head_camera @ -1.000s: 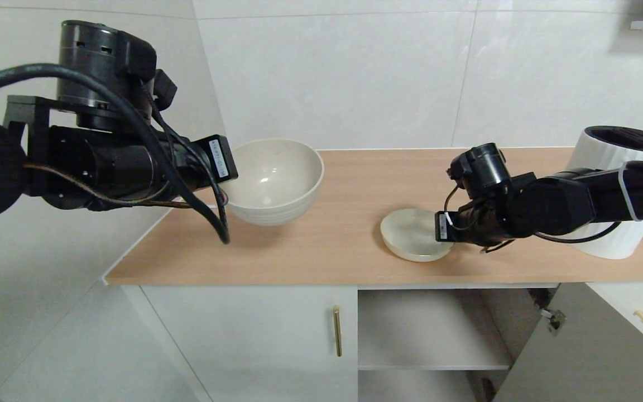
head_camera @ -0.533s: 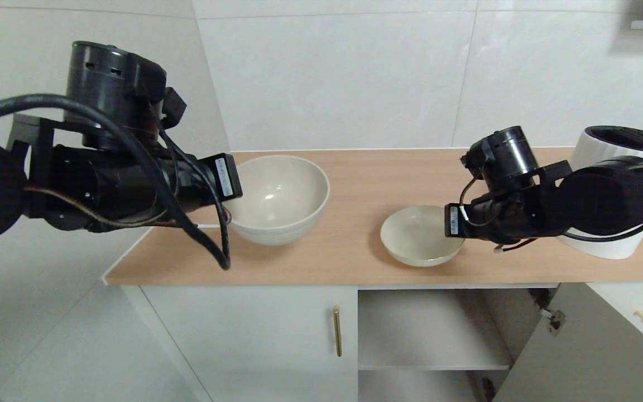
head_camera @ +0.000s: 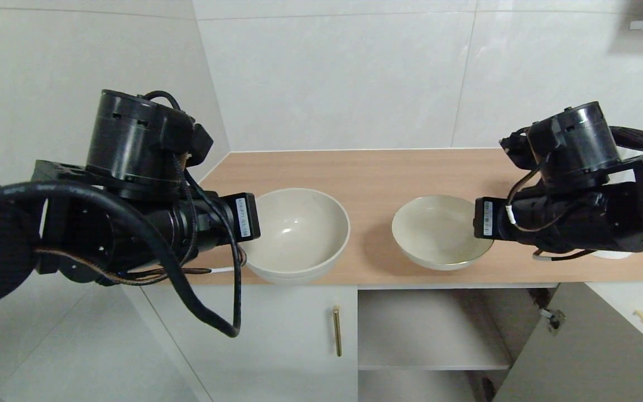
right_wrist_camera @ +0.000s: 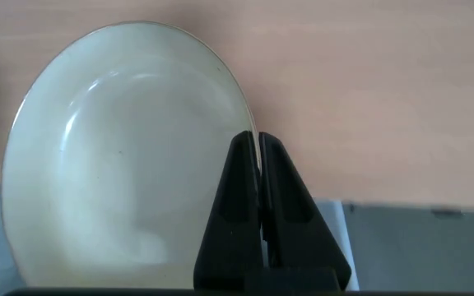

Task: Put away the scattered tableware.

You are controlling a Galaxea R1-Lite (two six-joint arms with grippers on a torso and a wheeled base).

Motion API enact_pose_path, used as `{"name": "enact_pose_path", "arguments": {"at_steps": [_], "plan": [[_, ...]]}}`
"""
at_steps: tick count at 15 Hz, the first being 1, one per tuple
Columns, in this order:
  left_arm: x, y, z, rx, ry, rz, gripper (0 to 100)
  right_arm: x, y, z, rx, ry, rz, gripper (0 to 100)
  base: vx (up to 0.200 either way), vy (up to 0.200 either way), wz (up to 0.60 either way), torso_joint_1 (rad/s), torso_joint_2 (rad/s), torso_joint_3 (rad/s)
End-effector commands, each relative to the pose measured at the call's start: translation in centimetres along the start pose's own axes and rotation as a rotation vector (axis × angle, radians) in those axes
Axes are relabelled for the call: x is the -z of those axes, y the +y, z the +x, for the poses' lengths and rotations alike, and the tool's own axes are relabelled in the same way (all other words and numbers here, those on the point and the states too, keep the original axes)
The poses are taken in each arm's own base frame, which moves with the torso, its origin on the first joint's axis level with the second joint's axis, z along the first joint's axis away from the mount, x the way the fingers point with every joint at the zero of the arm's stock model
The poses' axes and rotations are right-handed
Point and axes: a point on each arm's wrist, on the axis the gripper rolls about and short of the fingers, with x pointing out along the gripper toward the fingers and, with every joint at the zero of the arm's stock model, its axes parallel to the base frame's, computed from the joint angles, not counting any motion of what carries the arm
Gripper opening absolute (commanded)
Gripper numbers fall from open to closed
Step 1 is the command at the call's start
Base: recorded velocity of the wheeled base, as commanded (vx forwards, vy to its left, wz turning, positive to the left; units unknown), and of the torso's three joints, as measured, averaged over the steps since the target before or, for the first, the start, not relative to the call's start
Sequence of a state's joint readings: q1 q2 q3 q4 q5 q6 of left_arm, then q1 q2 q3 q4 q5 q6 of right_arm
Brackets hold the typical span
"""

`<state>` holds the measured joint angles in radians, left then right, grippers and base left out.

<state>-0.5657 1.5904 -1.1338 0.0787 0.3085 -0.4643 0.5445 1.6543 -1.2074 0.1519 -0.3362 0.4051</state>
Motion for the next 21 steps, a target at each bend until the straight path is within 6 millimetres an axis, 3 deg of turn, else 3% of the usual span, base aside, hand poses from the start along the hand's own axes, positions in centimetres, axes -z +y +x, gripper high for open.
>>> {"name": "enact_pose_path", "arguments": {"at_steps": [1, 5, 16, 21], "plan": [[0.2, -0.1, 0.0, 0.001, 0.005, 0.003, 0, 0.8, -0.8, -1.2, 0.014, 0.001, 0.009, 0, 0.0, 0.0, 0.0, 0.0, 0.0, 0.0], [0.4, -0.1, 0.4, -0.004, 0.017, 0.008, 0, 1.6, -1.0, -0.8, 0.026, 0.01, 0.005, 0, -0.2, 0.0, 0.0, 0.01, 0.0, 0.002], [0.8, -0.1, 0.7, -0.006, 0.032, 0.016, 0, 2.6, -0.9, 0.3, 0.041, 0.055, -0.026, 0, 0.0, 0.0, 0.0, -0.002, 0.01, 0.006], [1.7, -0.4, 0.8, 0.004, 0.062, 0.042, 0, 4.6, 0.1, -0.2, 0.006, 0.104, -0.148, 0, 0.0, 0.0, 0.0, -0.139, 0.39, 0.246]]}}
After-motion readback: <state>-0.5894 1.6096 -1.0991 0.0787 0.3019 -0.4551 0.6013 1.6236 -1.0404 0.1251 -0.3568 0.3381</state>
